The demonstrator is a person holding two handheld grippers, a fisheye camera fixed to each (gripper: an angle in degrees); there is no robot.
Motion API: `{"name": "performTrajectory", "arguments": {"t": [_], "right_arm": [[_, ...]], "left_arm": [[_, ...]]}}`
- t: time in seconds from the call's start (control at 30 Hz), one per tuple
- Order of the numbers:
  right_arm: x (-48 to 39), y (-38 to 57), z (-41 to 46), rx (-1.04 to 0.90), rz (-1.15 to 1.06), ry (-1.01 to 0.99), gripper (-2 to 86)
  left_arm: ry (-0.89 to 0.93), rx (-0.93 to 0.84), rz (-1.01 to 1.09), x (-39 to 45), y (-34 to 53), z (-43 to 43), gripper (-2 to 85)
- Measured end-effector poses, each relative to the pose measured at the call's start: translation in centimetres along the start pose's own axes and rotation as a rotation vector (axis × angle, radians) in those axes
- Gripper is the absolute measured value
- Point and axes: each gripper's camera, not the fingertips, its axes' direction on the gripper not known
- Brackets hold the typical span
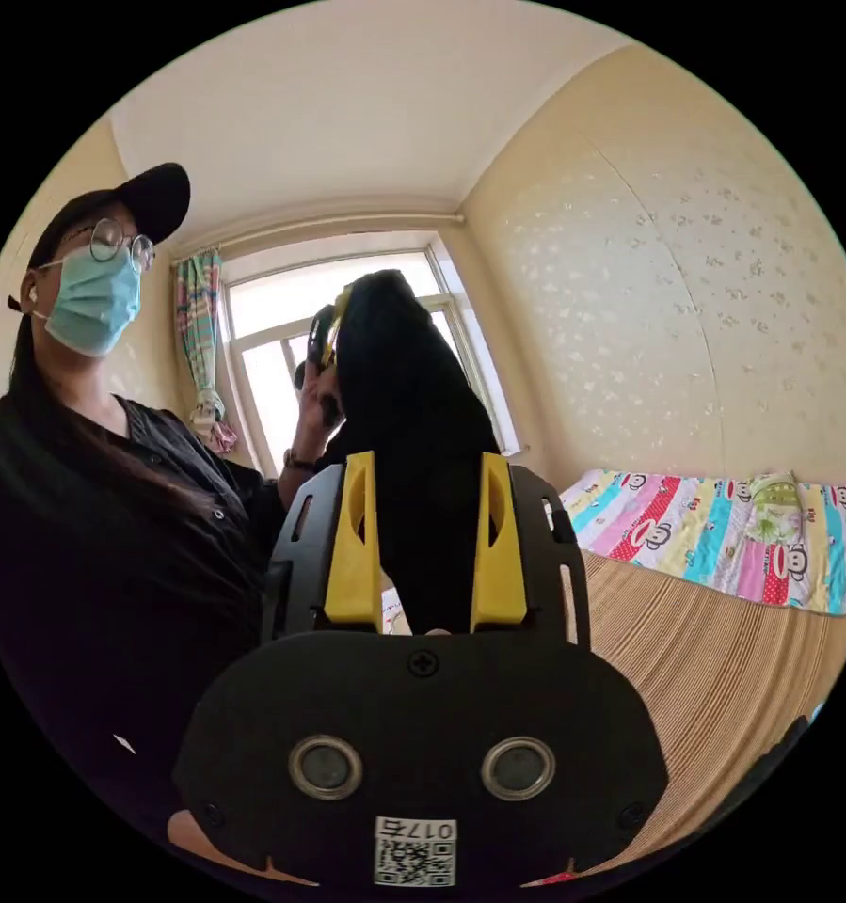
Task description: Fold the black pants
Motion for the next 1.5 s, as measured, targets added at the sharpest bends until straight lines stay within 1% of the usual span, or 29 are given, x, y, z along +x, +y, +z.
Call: {"name": "performTrajectory", "arguments": {"t": [0.03, 0.13, 0.2, 0.27, 0.3, 0.4, 0.5, 0.53, 0.57, 0.63, 0.7, 0.77, 0.8, 0.87, 0.9, 0.97, 1.0, 1.07, 1.1, 1.13, 1.17, 1.2, 1.27, 1.3, 1.33, 1.37, 1.4, 1.47, 1.5], "right_arm": [[-1.7, 1.8, 0.8, -0.019, -0.008, 0.068, 17.2], [-3.4, 3.3, 4.0, -0.092, -0.004, 0.291, 19.7], [-3.0, 1.8, 6.1, -0.137, 0.012, 0.35, 21.4], [-1.5, -1.0, 7.7, -0.069, 0.048, 0.442, 22.5], [-1.0, -1.8, 7.9, -0.042, 0.06, 0.442, 22.4], [2.0, -5.7, 8.8, 0.046, 0.109, 0.297, 22.8], [4.6, -8.9, 10.2, 0.068, 0.102, 0.011, 22.2], [4.7, -9.8, 10.7, 0.093, 0.047, -0.187, 19.3], [4.4, -10.6, 11.0, 0.14, 0.017, -0.319, 14.3], [3.4, -12.0, 11.2, 0.191, -0.006, -0.368, 9.0], [1.9, -14.0, 10.4, 0.262, -0.039, -0.294, 6.4], [0.3, -18.3, 9.2, 0.307, -0.095, -0.111, 5.7], [0.2, -19.8, 9.2, 0.305, -0.097, -0.062, 5.7], [1.0, -26.9, 12.1, 0.205, -0.096, 0.114, 5.6], [1.7, -28.7, 13.6, 0.166, -0.096, 0.147, 5.7], [7.3, -36.0, 22.2, -0.033, -0.047, 0.315, 5.9], [9.1, -37.5, 24.7, -0.086, -0.027, 0.38, 5.9], [17.0, -40.4, 33.9, -0.266, -0.002, 0.635, 6.5], [18.7, -40.3, 35.7, -0.306, -0.006, 0.688, 6.6], [21.4, -39.3, 38.6, -0.396, -0.001, 0.786, 6.6], [23.1, -37.3, 40.6, -0.455, 0.017, 0.818, 6.4], [23.7, -35.8, 41.4, -0.469, 0.021, 0.808, 6.6], [24.5, -27.4, 43.9, -0.515, -0.015, 0.685, 7.2], [24.6, -24.9, 44.5, -0.537, -0.019, 0.66, 7.3], [25.2, -19.7, 45.8, -0.595, 0.0, 0.626, 7.2], [26.1, -14.3, 47.3, -0.679, 0.046, 0.593, 7.3], [26.5, -11.7, 48.1, -0.731, 0.072, 0.57, 7.3], [27.8, -1.5, 51.8, -0.942, 0.218, 0.485, 7.6], [27.9, 0.8, 52.8, -0.993, 0.255, 0.459, 7.8]], "left_arm": [[-0.019, -0.018, 0.03, 0.7, -0.8, 0.8, 4.8], [0.049, -0.044, 0.07, 1.6, -3.0, 2.0, 4.8], [0.106, -0.052, 0.123, 2.7, -4.2, 2.2, 4.8], [0.16, -0.097, 0.191, 4.6, -5.7, 2.5, 4.8], [0.17, -0.104, 0.206, 5.0, -6.0, 2.5, 4.9], [0.215, -0.111, 0.248, 6.9, -7.1, 1.7, 4.9], [0.227, -0.106, 0.327, 9.0, -8.0, 0.1, 4.9], [0.2, -0.104, 0.365, 9.9, -8.3, -0.7, 4.9], [0.16, -0.114, 0.362, 10.4, -8.9, -1.2, 5.0], [0.081, -0.117, 0.39, 11.5, -9.4, -2.1, 5.0], [-0.027, -0.089, 0.457, 12.6, -9.9, -3.5, 4.9], [-0.19, -0.025, 0.467, 12.7, -11.4, -5.5, 4.9], [-0.251, -0.014, 0.468, 12.4, -12.0, -5.9, 4.9], [-0.564, -0.057, 0.467, 8.6, -15.8, -4.6, 4.9], [-0.634, -0.082, 0.441, 6.9, -17.0, -3.7, 4.9], [-0.843, -0.203, 0.242, -4.1, -22.3, 1.3, 5.3], [-0.875, -0.228, 0.173, -7.6, -23.4, 2.6, 5.5], [-0.937, -0.315, -0.045, -20.8, -25.1, 6.4, 6.8], [-0.955, -0.334, -0.098, -23.6, -24.7, 6.8, 7.2], [-0.989, -0.355, -0.211, -28.2, -23.1, 7.1, 8.1], [-0.997, -0.367, -0.297, -31.6, -20.4, 7.1, 8.2], [-0.99, -0.379, -0.319, -32.9, -18.7, 7.1, 8.3], [-0.978, -0.48, -0.345, -36.9, -9.9, 7.3, 8.3], [-0.98, -0.517, -0.357, -37.8, -7.1, 7.2, 8.3], [-0.978, -0.588, -0.405, -39.5, -1.1, 6.7, 8.3], [-0.967, -0.656, -0.484, -41.0, 5.3, 5.8, 8.3], [-0.962, -0.684, -0.53, -41.6, 8.3, 5.3, 8.3], [-0.918, -0.801, -0.736, -43.1, 20.6, 3.2, 8.5], [-0.908, -0.832, -0.779, -43.2, 23.3, 2.8, 8.6]]}}
